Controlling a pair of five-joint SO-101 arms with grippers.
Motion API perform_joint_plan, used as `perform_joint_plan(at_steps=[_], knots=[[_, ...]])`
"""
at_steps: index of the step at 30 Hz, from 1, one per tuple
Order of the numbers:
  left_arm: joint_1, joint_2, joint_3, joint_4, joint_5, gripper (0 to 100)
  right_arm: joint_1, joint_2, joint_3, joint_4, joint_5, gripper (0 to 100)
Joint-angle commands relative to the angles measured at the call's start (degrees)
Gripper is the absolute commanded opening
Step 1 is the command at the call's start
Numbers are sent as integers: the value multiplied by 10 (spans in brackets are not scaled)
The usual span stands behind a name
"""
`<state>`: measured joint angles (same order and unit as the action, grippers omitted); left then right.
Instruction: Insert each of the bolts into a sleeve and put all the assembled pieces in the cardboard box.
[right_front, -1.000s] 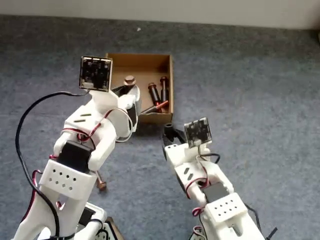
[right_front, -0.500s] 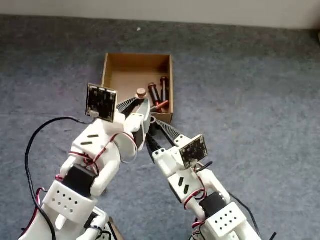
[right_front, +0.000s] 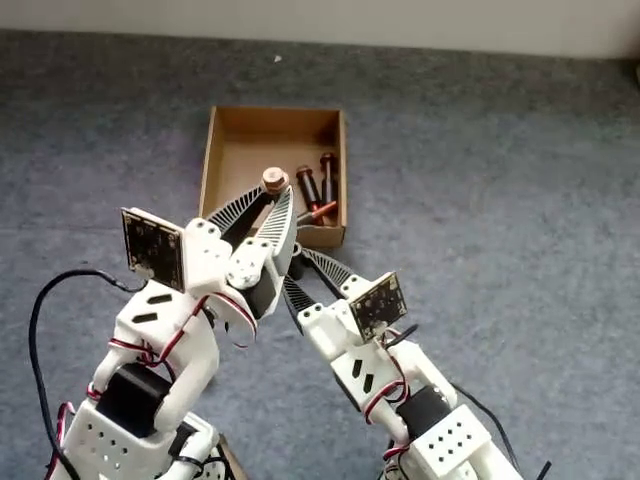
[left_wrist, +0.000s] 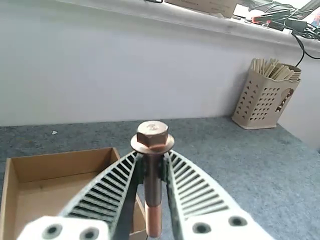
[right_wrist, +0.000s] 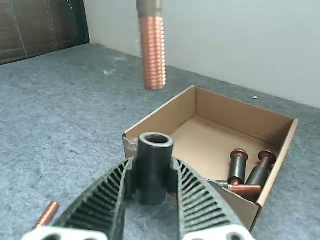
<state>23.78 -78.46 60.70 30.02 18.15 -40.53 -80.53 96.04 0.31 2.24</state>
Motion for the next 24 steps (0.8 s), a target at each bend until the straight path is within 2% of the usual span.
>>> perform_joint_plan(at_steps=[1, 24], knots=[[4, -12, 3, -16, -5, 5, -6, -10, 59, 0, 6, 5], [-8, -17, 100, -16, -34, 5, -4, -10, 54, -2, 6, 5]])
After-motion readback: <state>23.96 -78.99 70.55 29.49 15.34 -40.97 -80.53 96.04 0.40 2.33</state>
